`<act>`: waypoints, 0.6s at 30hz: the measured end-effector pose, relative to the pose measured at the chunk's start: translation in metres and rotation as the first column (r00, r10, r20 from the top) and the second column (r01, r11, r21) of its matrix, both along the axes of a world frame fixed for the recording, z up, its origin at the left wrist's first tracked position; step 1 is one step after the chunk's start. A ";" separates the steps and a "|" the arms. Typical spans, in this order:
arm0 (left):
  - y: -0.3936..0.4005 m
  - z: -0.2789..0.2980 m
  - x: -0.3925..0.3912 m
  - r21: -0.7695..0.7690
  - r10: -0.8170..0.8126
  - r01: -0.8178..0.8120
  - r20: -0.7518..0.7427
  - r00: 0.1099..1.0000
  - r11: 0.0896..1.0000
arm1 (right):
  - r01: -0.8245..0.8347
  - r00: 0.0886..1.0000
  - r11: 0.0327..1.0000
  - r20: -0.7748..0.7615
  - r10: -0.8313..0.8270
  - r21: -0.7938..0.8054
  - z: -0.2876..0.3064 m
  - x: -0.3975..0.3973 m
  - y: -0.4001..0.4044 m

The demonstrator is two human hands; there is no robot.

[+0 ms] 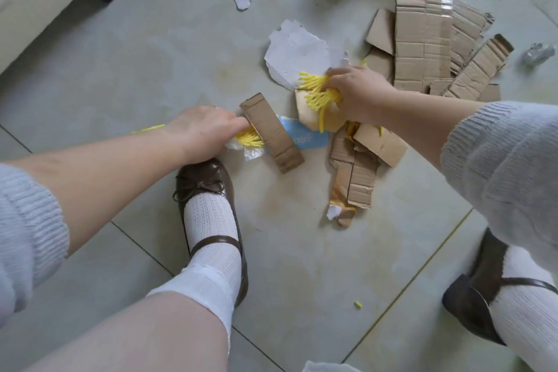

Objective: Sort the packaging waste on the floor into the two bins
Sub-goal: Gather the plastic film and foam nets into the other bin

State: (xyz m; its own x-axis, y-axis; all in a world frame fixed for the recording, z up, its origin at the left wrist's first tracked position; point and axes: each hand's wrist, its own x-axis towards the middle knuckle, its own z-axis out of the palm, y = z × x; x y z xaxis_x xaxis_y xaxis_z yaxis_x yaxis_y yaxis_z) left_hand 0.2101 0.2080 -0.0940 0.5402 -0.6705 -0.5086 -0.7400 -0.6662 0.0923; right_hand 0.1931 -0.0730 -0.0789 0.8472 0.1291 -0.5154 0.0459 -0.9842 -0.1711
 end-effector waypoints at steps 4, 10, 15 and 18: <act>0.007 0.012 0.002 -0.165 0.235 -0.239 -0.046 0.971 0.957 | -0.063 0.997 0.995 0.035 0.066 -0.075 0.001 -0.005 0.001; 0.018 0.023 0.003 -0.342 0.428 -0.424 -0.067 0.901 0.839 | 0.009 0.999 0.998 0.039 -0.007 -0.055 -0.004 -0.014 0.001; 0.010 0.031 0.005 -0.424 0.470 -0.469 -0.110 0.876 0.774 | 0.147 0.982 0.988 0.117 -0.151 0.037 -0.004 -0.018 0.001; -0.004 0.038 0.007 -0.456 0.506 -0.513 -0.149 0.850 0.727 | 0.228 0.953 0.970 0.185 -0.241 0.087 0.008 -0.019 0.000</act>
